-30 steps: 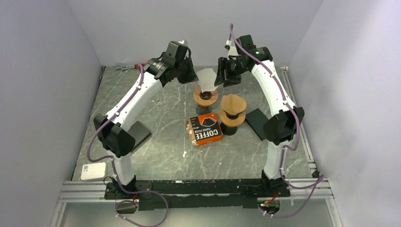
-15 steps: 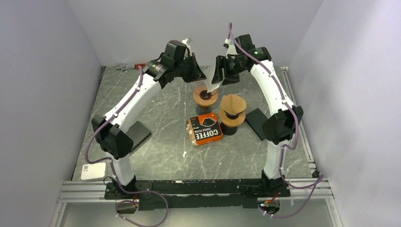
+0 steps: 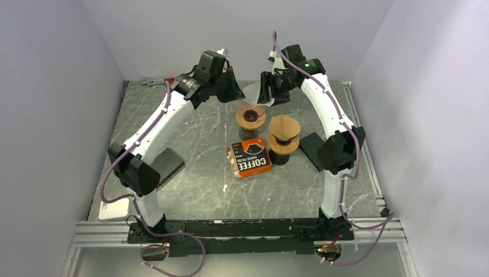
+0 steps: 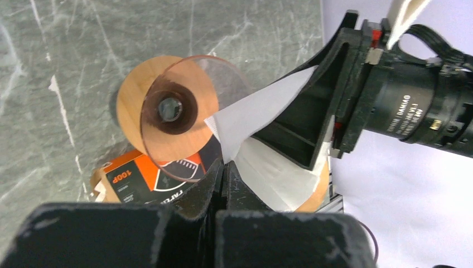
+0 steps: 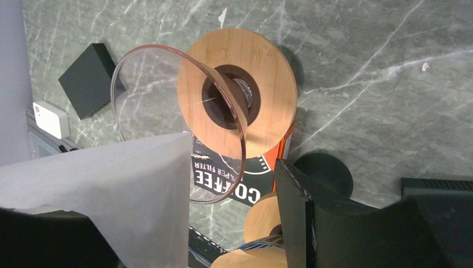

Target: Place the coffee filter in the dripper

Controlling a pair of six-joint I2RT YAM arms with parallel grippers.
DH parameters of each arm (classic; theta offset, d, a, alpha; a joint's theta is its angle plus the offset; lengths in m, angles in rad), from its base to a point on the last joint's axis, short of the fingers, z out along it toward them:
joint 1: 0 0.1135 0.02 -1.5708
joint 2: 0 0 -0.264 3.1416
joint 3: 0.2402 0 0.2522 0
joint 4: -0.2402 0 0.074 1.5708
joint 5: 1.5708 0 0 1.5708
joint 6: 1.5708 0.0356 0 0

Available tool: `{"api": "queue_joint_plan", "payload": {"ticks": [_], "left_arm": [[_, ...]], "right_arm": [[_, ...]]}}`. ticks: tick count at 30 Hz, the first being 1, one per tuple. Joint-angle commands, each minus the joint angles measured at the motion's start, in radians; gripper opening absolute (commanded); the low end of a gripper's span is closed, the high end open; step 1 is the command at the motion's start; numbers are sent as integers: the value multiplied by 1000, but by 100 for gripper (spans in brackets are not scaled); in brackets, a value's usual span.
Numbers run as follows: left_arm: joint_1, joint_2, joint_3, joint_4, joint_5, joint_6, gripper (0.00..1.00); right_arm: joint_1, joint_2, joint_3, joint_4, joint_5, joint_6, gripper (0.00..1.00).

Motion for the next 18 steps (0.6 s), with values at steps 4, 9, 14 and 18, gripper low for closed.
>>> {"api": "queue_joint_plan", "payload": {"ticks": [4, 9, 14, 18], "left_arm": [[3, -41, 38, -74, -66, 30, 0], [4, -28, 39, -70, -49, 31, 0], [5, 1, 53, -104, -42, 23, 0], [7, 6, 27, -101, -43, 20, 0]], "right_arm": [[16, -33, 10, 6, 20, -56, 62], [19, -30, 22, 26, -33, -58, 63], [19, -21, 41, 36, -73, -33, 64], [19, -23, 25, 45, -72, -33, 64]]}}
